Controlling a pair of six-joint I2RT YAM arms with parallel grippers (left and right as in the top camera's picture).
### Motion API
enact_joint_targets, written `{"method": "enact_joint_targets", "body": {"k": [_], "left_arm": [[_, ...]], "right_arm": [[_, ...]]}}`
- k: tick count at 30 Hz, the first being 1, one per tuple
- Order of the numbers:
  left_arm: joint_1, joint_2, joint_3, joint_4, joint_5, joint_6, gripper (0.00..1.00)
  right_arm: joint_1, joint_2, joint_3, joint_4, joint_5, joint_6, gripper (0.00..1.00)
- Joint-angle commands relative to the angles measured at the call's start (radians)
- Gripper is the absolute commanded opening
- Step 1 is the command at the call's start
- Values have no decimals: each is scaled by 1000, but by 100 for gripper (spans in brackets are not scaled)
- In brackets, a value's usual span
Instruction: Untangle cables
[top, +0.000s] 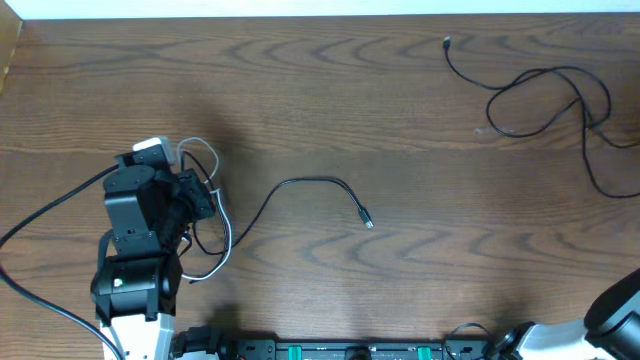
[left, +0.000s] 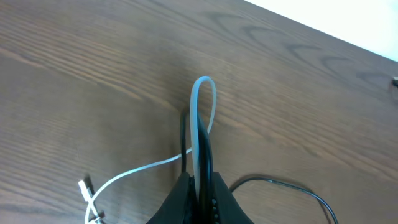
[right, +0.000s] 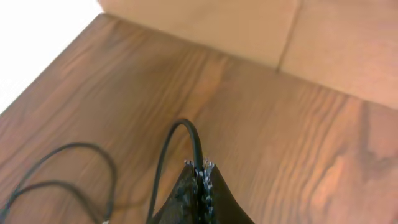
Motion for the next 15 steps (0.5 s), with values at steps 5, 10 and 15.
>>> {"method": "enact_joint_targets", "body": {"k": [5, 10, 15], "left_arm": [[-76, 11, 14, 11, 13, 104, 8], [-124, 37, 14, 24, 13, 119, 7], [-179, 81, 14, 50, 13, 118, 7]], "right_arm": [[-66, 147, 111, -9, -185, -175, 1], [-58, 259, 253, -116, -320, -314, 1], [-52, 414, 520, -366, -327, -280, 1]]}}
